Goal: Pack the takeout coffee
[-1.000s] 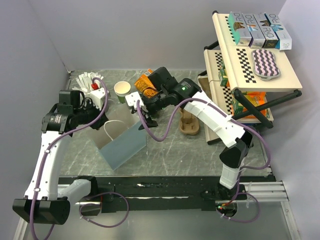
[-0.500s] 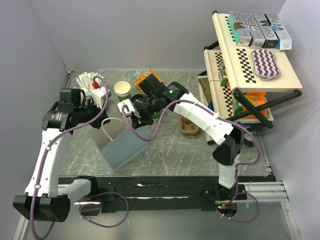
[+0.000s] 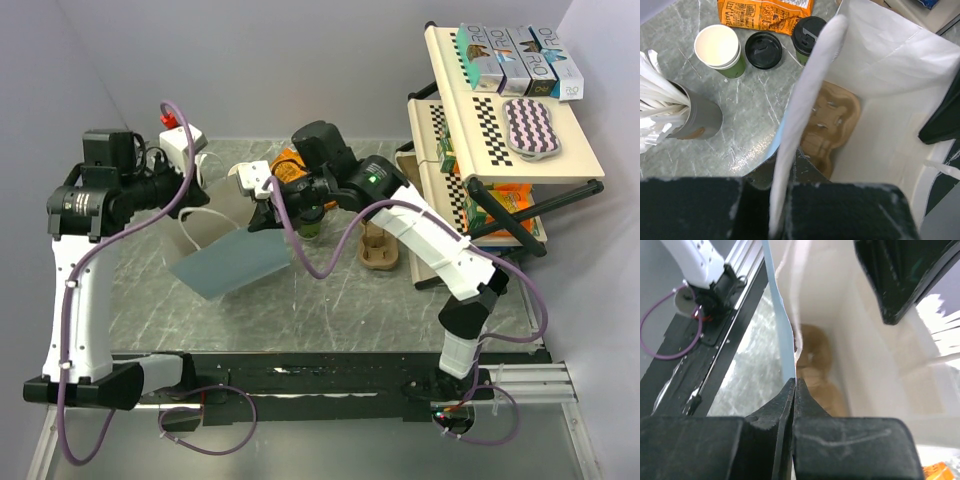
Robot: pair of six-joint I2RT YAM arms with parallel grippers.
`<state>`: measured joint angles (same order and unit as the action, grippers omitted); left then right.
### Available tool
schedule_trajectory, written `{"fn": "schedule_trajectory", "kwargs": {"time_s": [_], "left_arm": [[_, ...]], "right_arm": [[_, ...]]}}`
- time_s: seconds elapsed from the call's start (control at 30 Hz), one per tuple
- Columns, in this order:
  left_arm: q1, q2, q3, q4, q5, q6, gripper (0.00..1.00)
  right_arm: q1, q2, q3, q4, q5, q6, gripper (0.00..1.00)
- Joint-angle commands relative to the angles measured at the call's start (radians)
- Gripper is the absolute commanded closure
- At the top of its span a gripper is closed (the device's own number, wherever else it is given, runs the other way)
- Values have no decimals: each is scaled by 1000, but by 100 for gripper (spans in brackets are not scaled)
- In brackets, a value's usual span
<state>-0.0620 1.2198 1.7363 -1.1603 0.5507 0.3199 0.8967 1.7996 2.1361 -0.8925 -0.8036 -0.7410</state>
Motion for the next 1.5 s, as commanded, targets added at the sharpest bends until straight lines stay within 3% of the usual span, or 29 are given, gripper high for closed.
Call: {"fn": "schedule_trajectory", "kwargs": {"time_s": [0.0, 0.27, 0.3, 0.33, 0.37, 0.4, 0.43, 0.5, 0.53, 0.6, 0.87, 1.03, 1.23, 1.47], "left_arm": [[4, 37, 92, -64, 12, 1, 99], [4, 24, 30, -29, 17, -8, 99], [4, 11, 4, -10, 9, -12, 95], [4, 3, -30, 7, 2, -12, 69], [4, -21, -116, 66, -24, -10, 52], [4, -38, -168, 104, -41, -18, 40], [4, -55, -270, 140, -46, -12, 29], [4, -101, -348, 259, -57, -42, 14], [4, -111, -371, 292, -61, -60, 5], [4, -105, -341, 307, -43, -94, 1], [4, -112, -190, 260, -93, -75, 1], [22, -140, -182, 97, -101, 14, 1], [44, -183, -248, 48, -104, 50, 1], [45, -197, -287, 64, -83, -2, 0]], "right_arm": [[4, -66, 59, 72, -23, 52, 100], [13, -77, -10, 67, -25, 58, 100], [13, -80, -28, 75, -23, 60, 100], [11, -83, -51, 81, -17, 66, 98], [11, -89, -112, 90, -11, 68, 86], [13, -92, -152, 107, -3, 72, 66], [11, -94, -186, 122, 9, 72, 32], [11, -88, -214, 130, 15, 133, 0], [7, -86, -184, 132, 9, 159, 0], [-4, -112, -171, 164, 4, 224, 0], [-45, -227, -157, 243, -11, 268, 0], [-217, -183, -174, 276, -57, 371, 0], [-312, -54, -208, 222, 70, 226, 5], [-398, 87, -197, 213, -41, 123, 6]]}}
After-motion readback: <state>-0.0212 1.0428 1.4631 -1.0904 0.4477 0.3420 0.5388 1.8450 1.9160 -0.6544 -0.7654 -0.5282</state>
